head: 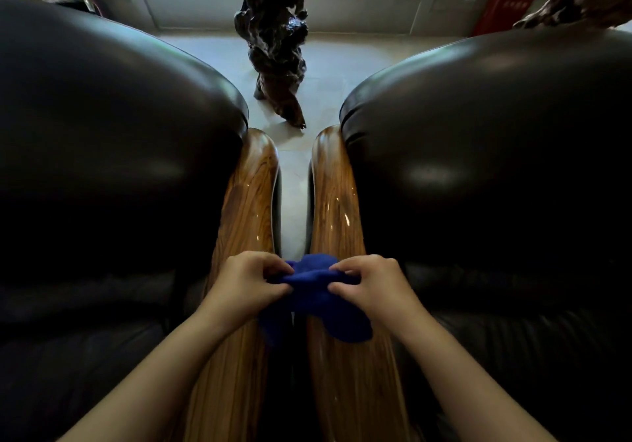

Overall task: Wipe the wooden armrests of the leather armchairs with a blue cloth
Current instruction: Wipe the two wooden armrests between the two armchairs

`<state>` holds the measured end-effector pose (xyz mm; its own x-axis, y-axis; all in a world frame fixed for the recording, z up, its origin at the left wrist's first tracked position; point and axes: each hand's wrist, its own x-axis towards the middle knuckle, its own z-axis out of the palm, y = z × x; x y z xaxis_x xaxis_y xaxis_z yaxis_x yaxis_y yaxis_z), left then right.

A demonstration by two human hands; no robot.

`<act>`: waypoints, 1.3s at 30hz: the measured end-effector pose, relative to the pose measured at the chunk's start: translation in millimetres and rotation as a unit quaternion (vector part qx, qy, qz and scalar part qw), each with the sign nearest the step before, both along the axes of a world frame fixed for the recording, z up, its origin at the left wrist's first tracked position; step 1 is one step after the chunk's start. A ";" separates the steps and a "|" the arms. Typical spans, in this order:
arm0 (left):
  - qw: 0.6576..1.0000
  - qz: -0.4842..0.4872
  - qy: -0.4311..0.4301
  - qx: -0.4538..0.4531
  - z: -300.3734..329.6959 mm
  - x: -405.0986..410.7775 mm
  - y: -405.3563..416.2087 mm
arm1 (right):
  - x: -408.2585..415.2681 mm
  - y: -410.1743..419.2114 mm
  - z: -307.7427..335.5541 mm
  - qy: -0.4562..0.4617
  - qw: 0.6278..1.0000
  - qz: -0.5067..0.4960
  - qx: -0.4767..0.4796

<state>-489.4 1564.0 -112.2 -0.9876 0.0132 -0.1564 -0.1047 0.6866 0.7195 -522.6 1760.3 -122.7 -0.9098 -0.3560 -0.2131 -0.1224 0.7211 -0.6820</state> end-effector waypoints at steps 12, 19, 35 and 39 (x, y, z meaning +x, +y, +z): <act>0.991 -0.074 -0.095 0.058 31.6 42.5 56.2 | 43.8 94.5 43.6 -0.057 0.997 0.060 0.005; 0.998 -0.056 0.006 -0.003 24.2 53.6 70.0 | 49.2 101.5 31.8 0.022 0.999 0.050 -0.001; 0.991 0.031 0.052 -0.118 -159.6 69.4 124.0 | 91.0 51.1 -158.5 0.123 0.979 -0.099 0.129; 0.989 0.058 0.065 -0.120 -174.8 52.7 126.9 | 74.4 39.5 -161.7 0.154 0.964 -0.126 0.175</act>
